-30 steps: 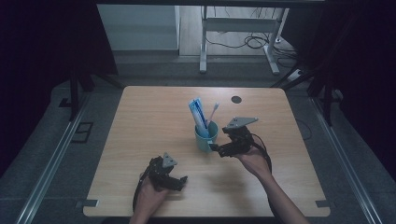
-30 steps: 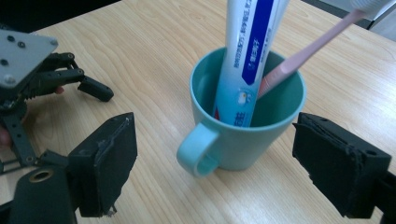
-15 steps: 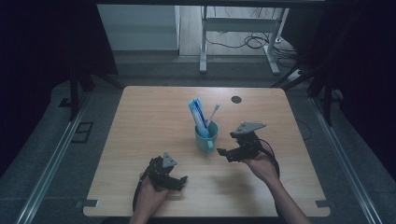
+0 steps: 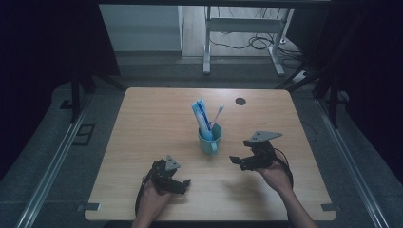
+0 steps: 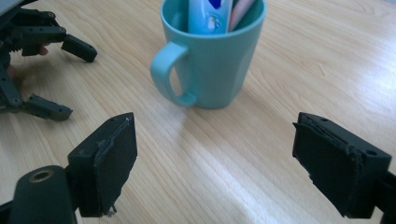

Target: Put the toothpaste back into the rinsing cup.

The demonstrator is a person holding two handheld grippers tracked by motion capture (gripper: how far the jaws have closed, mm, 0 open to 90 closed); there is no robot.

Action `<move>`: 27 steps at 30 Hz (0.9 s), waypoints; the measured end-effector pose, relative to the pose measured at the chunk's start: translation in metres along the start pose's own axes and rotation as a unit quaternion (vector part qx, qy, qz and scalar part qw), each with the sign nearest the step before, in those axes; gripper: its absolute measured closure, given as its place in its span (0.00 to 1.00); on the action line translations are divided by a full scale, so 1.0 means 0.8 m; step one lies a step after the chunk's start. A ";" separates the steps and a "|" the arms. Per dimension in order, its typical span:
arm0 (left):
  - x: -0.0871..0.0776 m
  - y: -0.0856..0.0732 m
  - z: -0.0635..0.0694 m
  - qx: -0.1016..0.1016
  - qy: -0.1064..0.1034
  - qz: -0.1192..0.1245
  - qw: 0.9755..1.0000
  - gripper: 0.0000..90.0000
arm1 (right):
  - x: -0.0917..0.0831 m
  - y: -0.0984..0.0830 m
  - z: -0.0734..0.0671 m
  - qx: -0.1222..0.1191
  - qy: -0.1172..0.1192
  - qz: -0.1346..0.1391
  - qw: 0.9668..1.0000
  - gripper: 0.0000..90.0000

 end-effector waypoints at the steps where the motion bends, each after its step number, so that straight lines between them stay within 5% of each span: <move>1: 0.000 0.000 0.000 0.000 0.000 0.000 1.000 0.00 | -0.002 -0.002 0.001 0.001 0.000 0.000 1.000 0.15; 27: 0.000 0.000 0.001 -0.003 0.001 0.000 1.000 0.00 | -0.047 -0.085 0.020 0.034 -0.041 -0.018 0.998 0.15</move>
Point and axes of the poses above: each handheld gripper's, and its own axes: x roughly forward along the jaws, y roughly out of its top, z roughly to its right, the point moved 5 cm from there along x, roughly forward along the jaws, and after that the axes turned 13 degrees about z, right-handed, at the moved point
